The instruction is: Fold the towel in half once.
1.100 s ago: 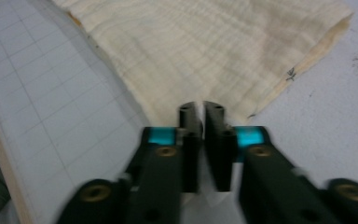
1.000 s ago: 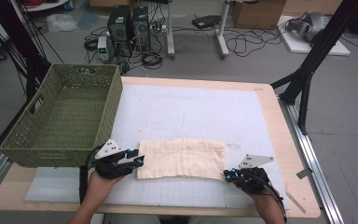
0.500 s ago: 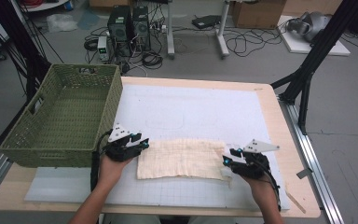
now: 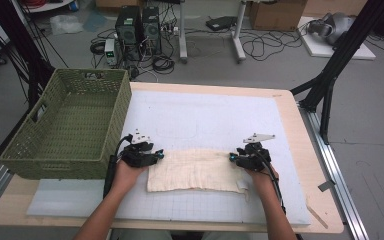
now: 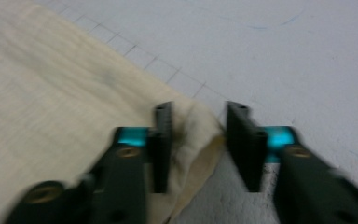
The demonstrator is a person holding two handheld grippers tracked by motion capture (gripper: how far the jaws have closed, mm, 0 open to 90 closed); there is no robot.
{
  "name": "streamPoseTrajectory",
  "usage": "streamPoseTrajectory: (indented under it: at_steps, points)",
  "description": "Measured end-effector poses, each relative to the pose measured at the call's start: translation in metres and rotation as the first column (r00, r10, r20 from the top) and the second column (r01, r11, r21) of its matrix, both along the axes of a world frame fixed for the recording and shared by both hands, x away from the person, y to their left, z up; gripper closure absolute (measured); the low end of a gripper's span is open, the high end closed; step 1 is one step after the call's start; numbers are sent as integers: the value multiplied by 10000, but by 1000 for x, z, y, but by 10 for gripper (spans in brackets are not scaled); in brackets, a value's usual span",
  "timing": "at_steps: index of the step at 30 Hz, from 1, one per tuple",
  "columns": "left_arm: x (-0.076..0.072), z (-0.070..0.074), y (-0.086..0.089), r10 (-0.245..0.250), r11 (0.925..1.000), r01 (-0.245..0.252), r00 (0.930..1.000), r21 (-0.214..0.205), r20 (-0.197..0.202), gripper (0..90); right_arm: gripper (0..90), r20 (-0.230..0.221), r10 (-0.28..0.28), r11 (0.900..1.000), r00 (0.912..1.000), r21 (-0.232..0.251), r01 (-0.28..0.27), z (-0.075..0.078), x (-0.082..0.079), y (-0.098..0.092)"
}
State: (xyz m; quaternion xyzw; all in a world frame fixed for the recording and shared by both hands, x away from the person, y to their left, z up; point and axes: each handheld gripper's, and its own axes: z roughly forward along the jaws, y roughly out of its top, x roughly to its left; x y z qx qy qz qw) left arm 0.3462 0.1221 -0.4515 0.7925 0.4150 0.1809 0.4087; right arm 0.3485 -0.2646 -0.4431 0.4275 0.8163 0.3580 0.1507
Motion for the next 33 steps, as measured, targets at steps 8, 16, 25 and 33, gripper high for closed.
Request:
streamPoseTrajectory:
  at_steps: [8,16,25,33]
  points:
    - [-2,2,-7,761,9964,-796,9918,304,1025,868,850,741,-239,9922,9970,-1202,328,2,-8,3]
    - [0,1,-16,518,9934,-636,9912,953,1216,866,848,1557,-663,9610,9856,-2558,1051,2,-13,16]
    - [-2,9,-2,1089,9939,-1103,9863,44,1238,591,580,1920,-1567,9662,9688,-1734,1906,8,-16,1]
    - [-16,23,19,607,9801,-293,9859,-1965,1558,425,438,2417,-1390,9888,9603,-196,1480,23,-35,-35]
